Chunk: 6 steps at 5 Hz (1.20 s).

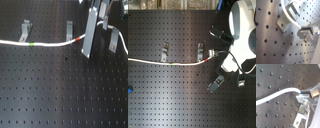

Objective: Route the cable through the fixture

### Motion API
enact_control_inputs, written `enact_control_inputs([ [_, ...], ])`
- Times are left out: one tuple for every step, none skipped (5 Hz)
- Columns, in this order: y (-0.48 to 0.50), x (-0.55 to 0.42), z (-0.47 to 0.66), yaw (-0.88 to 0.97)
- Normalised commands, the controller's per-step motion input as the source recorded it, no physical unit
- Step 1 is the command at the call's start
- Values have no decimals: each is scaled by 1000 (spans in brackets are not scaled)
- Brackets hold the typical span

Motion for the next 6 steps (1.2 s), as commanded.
enact_control_inputs([
  [33,24,-2,0],
  [27,139,-261,0],
  [24,112,-337,-20],
  [-22,64,-177,-54],
  [168,9,1,171],
  [392,73,-24,243],
])
